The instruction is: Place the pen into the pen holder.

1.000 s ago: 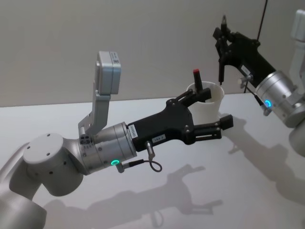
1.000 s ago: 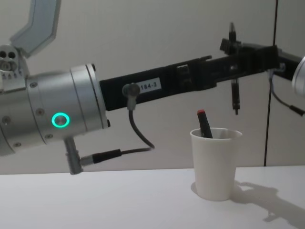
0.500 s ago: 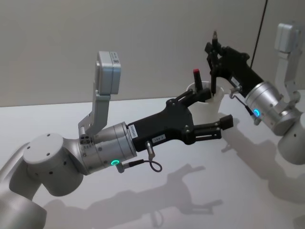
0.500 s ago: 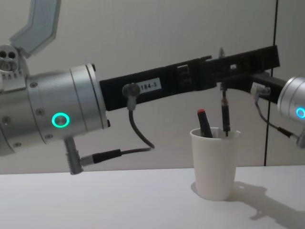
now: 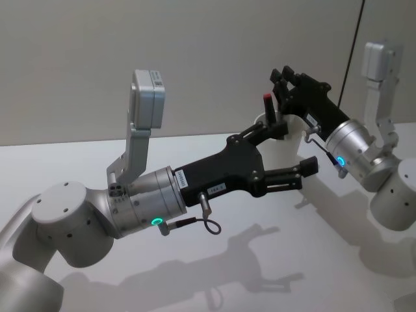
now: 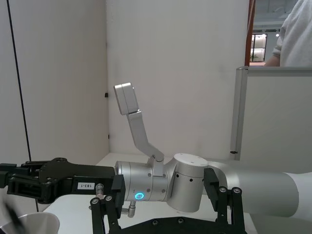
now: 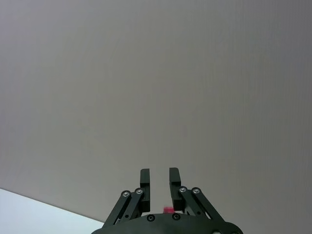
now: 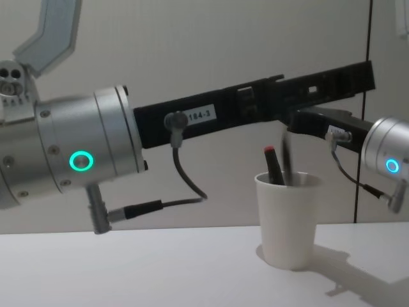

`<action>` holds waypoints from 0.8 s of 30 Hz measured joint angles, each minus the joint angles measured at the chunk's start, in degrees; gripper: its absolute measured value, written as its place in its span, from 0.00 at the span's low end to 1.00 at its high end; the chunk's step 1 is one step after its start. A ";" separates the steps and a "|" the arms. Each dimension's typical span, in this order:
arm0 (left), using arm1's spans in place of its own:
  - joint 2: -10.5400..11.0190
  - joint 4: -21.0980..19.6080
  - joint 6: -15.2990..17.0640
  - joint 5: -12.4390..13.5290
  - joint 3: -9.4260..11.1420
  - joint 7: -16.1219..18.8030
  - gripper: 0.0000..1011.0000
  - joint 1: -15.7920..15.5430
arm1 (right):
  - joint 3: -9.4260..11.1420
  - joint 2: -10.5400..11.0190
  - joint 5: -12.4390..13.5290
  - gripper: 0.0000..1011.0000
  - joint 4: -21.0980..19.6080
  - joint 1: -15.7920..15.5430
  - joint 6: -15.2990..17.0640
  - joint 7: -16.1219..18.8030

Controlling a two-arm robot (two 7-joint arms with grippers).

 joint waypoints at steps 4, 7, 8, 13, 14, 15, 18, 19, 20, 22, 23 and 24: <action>0.00 0.00 0.00 0.00 0.00 0.00 0.99 0.00 | -0.14 -0.11 -0.07 0.33 0.23 -0.02 -0.02 -0.09; 0.00 0.00 0.00 0.00 0.00 0.00 0.99 0.00 | -0.20 -0.17 -0.11 0.41 0.34 -0.04 -0.02 -0.14; 0.00 0.00 0.00 0.00 0.00 0.00 0.99 0.00 | -0.21 -0.18 -0.12 0.46 0.37 -0.04 -0.02 -0.14; 0.00 0.00 0.00 0.00 0.00 0.00 0.99 0.00 | -0.30 -0.24 -0.17 0.61 0.47 -0.07 -0.02 -0.19; 0.00 0.00 0.00 0.00 0.00 0.00 0.99 0.00 | -0.30 -0.24 -0.17 0.64 0.49 -0.07 -0.02 -0.20; 0.00 0.00 0.00 0.00 0.00 0.00 0.99 0.00 | -0.31 -0.25 -0.18 0.65 0.50 -0.07 -0.02 -0.20; 0.00 0.00 0.00 0.00 0.00 0.00 0.99 0.00 | -0.31 -0.26 -0.18 0.75 0.50 -0.10 -0.02 -0.21; 0.00 0.00 0.00 0.00 0.00 0.00 0.99 0.00 | -0.31 -0.24 -0.16 0.79 0.36 -0.18 -0.01 -0.25; 0.00 0.00 0.00 0.00 0.00 0.00 0.99 0.00 | -0.31 -0.24 -0.16 0.81 0.36 -0.18 -0.01 -0.25; 0.00 0.00 0.00 0.00 0.00 0.00 0.99 0.00 | -0.28 -0.12 0.18 0.85 -0.41 -0.51 0.07 -0.40; 0.00 0.00 0.00 0.00 0.00 0.00 0.99 0.00 | -0.26 -0.07 0.36 0.88 -0.65 -0.61 0.12 -0.49; 0.00 0.00 0.00 0.00 0.00 0.00 0.99 0.00 | -0.17 0.16 0.76 0.92 -1.68 -1.11 0.27 -0.74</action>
